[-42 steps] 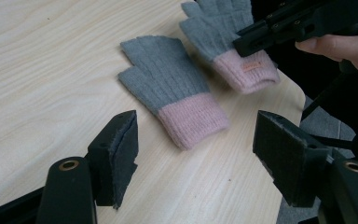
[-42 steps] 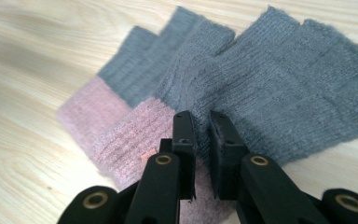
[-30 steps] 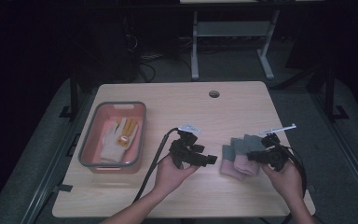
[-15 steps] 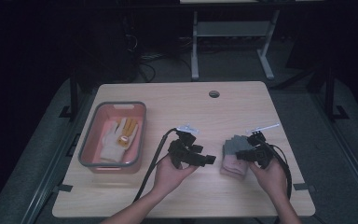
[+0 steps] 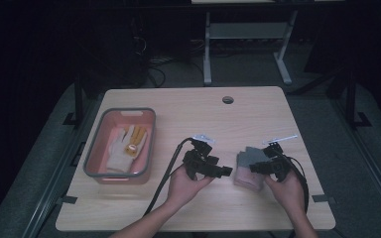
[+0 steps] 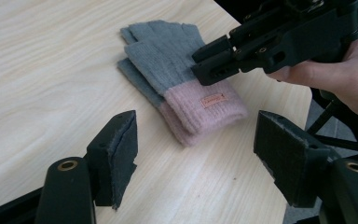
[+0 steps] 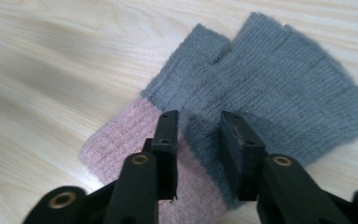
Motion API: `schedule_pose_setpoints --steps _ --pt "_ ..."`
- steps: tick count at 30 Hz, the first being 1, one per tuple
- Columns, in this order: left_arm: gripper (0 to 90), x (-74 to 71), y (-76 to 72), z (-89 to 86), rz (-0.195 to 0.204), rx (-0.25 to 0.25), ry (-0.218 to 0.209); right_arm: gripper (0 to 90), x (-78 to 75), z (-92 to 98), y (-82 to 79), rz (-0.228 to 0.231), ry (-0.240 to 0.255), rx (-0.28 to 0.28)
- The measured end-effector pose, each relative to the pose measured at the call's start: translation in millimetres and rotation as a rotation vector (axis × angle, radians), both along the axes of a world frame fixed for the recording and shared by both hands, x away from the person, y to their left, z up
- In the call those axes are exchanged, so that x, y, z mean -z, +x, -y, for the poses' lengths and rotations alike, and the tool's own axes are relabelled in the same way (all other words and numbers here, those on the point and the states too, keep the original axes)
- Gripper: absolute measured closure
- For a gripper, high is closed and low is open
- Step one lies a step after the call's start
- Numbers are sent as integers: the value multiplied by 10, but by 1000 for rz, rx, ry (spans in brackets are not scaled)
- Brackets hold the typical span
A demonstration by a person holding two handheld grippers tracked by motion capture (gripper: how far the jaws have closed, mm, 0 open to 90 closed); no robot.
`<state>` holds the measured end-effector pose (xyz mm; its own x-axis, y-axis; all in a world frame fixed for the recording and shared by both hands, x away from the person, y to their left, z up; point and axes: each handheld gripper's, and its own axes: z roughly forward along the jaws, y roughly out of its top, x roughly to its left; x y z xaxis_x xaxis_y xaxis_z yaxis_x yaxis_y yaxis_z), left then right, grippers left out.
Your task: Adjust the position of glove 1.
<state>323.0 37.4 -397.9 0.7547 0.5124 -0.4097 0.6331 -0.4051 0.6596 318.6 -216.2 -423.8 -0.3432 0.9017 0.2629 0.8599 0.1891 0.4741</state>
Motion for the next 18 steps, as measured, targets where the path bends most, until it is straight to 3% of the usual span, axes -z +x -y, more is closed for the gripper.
schedule_pose_setpoints --steps 7,18 --pt "311 86 50 128 -36 5 0 547 -26 153 -24 6 60 22" --pt "315 229 156 310 -98 -4 -2 483 15 369 -73 14 96 45"
